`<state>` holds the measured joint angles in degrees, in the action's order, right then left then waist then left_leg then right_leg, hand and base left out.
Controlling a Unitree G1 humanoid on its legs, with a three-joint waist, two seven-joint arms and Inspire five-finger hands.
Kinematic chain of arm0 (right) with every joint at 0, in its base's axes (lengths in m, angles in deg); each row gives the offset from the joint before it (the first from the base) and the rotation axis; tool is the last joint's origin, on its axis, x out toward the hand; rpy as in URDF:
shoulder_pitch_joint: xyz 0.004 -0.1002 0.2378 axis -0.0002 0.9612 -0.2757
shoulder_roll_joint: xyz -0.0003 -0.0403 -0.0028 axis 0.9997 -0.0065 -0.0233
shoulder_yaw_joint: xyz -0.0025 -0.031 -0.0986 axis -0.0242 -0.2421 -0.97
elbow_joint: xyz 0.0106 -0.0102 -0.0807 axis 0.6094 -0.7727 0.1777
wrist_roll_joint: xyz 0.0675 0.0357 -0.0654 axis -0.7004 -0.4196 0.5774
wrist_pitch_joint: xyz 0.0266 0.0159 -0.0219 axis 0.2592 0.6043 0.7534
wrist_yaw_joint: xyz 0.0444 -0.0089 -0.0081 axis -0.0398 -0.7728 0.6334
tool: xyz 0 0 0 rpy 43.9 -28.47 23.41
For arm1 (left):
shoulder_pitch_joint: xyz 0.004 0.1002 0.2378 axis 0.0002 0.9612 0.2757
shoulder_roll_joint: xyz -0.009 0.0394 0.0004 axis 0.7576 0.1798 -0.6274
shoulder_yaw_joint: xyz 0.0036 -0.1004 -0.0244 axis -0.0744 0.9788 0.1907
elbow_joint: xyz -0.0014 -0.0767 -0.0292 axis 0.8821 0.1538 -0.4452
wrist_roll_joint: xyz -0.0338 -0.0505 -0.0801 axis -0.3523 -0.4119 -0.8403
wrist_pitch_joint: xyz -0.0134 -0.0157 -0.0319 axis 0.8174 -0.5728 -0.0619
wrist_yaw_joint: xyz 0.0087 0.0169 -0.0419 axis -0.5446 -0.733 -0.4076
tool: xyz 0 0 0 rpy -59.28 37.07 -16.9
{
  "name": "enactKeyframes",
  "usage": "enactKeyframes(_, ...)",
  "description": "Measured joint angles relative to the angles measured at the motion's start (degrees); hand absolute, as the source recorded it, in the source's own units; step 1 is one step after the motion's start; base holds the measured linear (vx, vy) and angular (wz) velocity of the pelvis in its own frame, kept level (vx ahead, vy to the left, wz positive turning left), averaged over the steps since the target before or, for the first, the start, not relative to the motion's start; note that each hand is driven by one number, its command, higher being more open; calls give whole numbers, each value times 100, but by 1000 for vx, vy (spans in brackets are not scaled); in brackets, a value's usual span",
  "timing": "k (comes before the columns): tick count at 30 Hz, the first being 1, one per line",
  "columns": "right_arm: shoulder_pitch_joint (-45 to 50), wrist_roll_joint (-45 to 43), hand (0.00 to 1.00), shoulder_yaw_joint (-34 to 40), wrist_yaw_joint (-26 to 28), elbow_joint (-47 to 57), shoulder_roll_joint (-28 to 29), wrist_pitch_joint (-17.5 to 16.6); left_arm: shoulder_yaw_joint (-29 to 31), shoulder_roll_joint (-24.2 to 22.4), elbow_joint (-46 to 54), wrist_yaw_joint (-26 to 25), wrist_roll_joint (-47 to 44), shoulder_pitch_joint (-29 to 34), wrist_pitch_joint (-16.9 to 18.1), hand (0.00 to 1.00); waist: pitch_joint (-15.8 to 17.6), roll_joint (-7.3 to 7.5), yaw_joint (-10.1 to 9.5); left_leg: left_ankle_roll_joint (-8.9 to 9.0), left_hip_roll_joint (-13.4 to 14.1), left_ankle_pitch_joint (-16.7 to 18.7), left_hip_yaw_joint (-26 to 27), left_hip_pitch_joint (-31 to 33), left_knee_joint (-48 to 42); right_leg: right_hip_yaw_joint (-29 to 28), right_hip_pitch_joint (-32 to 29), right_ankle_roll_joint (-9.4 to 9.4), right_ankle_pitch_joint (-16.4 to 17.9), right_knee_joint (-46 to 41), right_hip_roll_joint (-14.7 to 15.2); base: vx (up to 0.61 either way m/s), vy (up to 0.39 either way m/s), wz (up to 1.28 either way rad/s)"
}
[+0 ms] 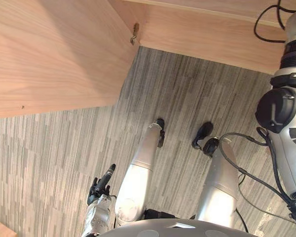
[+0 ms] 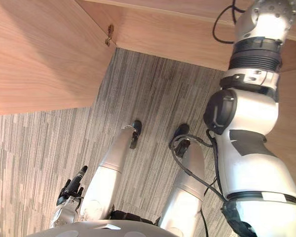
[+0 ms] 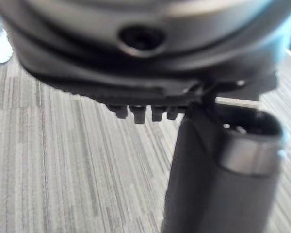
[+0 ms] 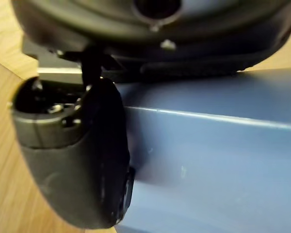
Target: Walk over to the cabinet, pick up the folder, carry it to the office cabinet, place the folder inside the office cabinet, then close the office cabinet door
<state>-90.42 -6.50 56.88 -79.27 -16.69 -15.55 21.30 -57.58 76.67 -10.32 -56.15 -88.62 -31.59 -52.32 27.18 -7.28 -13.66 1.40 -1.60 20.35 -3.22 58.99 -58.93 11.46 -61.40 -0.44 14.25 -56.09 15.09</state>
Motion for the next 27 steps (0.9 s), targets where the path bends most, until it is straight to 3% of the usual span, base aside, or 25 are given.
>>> enactKeyframes(6,-91,-2,100,-17,-3,-1,-21,46,439,-36,-331,-18,6,55,-103,100,1,-2,6,25,-8,11,3,96,-78,-9,-129,-24,51,-138,33,-3,1,1)
enactKeyframes(17,-94,57,100,-282,68,-43,-23,518,467,-40,-393,-3,2,52,-145,100,-4,-8,50,55,-5,-34,-29,131,-101,15,-137,-20,60,-157,32,-39,30,1)
enactKeyframes(27,53,369,100,-276,156,-450,-19,805,464,-41,-400,8,3,45,-199,100,-25,-38,155,75,18,-201,-25,-369,491,101,336,-31,-102,383,-32,8,26,-1)
